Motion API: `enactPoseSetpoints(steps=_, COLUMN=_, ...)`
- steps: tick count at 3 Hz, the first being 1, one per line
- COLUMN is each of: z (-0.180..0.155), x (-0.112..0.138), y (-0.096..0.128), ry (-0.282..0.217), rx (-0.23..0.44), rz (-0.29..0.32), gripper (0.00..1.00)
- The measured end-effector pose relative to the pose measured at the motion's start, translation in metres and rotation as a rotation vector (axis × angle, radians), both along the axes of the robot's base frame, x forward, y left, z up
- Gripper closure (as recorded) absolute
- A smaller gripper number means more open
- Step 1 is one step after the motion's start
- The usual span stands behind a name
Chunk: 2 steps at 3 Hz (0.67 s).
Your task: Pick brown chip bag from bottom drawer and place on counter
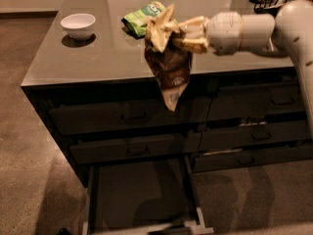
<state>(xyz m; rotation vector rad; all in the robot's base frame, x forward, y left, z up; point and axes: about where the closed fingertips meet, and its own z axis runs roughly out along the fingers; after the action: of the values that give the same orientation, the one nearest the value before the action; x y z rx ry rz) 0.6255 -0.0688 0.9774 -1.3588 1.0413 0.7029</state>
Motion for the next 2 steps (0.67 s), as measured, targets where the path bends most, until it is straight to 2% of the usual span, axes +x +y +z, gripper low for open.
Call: enactPoseSetpoints(steps=2, z=0.067, x=0.032, y=0.004, ry=-0.104, rx=-0.019, rz=0.016, gripper=1.0)
